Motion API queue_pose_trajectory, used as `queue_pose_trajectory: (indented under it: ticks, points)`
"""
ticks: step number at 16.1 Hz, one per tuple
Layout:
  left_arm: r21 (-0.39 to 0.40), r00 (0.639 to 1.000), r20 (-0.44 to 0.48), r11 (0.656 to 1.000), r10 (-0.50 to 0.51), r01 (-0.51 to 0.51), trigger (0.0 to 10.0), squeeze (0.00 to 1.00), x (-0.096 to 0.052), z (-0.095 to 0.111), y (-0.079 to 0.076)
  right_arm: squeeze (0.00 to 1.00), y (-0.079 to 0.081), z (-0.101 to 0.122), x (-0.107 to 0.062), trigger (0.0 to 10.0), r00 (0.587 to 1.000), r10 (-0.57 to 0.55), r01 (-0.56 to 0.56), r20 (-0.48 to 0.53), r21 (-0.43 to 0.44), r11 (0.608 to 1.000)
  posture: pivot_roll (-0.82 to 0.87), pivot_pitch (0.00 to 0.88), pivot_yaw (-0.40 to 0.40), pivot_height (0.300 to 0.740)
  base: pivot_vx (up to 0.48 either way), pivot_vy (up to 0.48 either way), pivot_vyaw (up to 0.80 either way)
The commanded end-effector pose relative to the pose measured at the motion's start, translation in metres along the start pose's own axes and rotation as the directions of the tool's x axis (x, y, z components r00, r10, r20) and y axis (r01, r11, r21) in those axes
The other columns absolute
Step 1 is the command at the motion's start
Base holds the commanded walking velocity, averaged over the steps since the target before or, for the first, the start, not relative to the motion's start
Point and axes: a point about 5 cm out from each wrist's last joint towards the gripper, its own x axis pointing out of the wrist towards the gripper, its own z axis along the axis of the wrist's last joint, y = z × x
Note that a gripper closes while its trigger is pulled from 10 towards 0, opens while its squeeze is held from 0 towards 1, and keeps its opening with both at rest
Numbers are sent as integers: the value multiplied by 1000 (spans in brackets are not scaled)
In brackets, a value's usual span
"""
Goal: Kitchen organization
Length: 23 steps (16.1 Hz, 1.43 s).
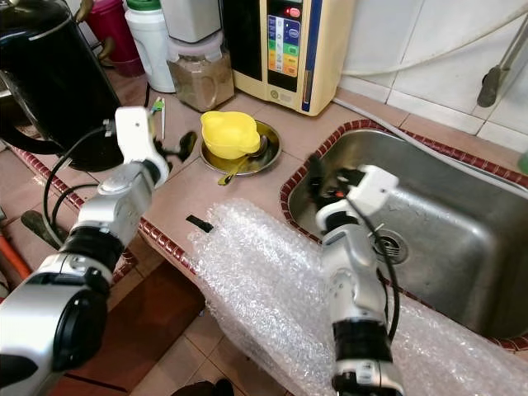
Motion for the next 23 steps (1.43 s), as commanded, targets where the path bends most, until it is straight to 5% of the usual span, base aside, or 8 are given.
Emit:
queue_pose_trajectory:
  ticks: [1,4,8,16,19,23]
  points:
    - [-17,1000,31,1000,5,-4,10000,0,2,8,0,0,10,2,-2,10000,998,70,-70,4,-31,997,30,115,99,740,0,0,0]
    - [-23,1000,-2,1000,-15,15,10000,0,4,3,-5,0,24,9,-7,10000,984,178,-175,28,-85,981,22,111,100,740,0,0,0]
    - [-96,993,-93,994,-67,58,10000,0,5,-12,-17,0,56,13,-20,10000,884,465,-467,-44,-77,881,15,115,104,740,0,0,0]
    - [-164,991,-102,984,-84,67,10000,0,9,-6,-24,0,57,6,-44,10000,860,490,-506,-145,-109,856,-17,112,113,740,0,0,0]
    - [-138,975,-185,986,-121,96,0,0,7,-17,-32,0,61,-2,-55,10000,847,497,-522,-189,-114,845,-33,93,116,740,0,0,0]
    - [-126,960,-236,984,-150,123,0,0,5,-29,-41,0,60,-7,-63,10000,839,493,-529,-232,-128,839,-47,72,116,740,0,0,0]
